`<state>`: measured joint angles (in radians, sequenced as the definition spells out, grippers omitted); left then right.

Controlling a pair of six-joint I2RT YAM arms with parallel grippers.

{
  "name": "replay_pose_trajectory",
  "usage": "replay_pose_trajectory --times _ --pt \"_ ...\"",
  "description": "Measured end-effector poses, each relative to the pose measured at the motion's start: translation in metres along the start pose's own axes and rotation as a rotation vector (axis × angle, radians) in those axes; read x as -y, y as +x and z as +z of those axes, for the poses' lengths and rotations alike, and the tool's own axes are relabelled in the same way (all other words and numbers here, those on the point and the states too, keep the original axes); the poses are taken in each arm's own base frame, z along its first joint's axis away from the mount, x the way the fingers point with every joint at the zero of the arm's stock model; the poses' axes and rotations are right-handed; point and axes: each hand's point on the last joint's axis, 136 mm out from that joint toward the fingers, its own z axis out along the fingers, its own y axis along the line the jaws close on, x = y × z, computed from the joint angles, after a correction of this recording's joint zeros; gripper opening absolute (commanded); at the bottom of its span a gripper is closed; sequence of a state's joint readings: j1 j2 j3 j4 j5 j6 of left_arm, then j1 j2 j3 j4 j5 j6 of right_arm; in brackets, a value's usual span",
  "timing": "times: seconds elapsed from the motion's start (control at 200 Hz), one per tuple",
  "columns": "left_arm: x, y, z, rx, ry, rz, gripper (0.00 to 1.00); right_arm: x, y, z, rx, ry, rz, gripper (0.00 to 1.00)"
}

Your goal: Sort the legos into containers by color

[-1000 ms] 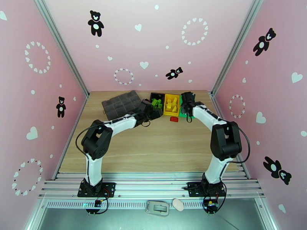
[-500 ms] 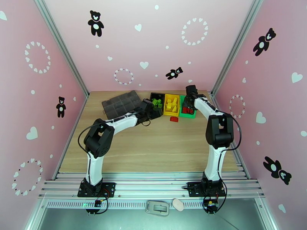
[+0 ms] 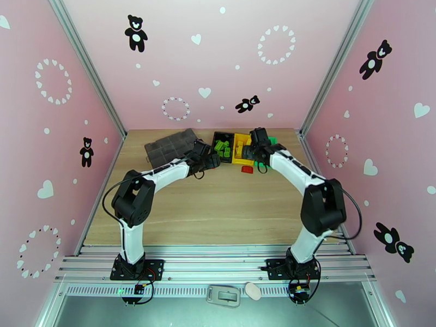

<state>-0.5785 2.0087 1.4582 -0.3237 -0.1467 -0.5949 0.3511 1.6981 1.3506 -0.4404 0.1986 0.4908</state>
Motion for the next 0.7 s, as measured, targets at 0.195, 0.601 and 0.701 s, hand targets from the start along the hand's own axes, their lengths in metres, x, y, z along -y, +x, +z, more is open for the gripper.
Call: replay_pose_trajectory --times 0.195,0.601,0.701 --pt "-0.010 0.015 0.028 -0.053 -0.070 0.096 0.97 0.008 0.034 -0.008 -0.039 -0.027 0.004 0.82" --pt "0.004 0.010 0.064 -0.057 -0.127 0.199 0.93 0.014 0.046 -0.033 -0.012 -0.060 0.012 0.82" --pt "0.001 0.010 0.074 -0.059 -0.155 0.211 0.91 0.015 0.044 -0.037 -0.001 -0.062 0.015 0.82"
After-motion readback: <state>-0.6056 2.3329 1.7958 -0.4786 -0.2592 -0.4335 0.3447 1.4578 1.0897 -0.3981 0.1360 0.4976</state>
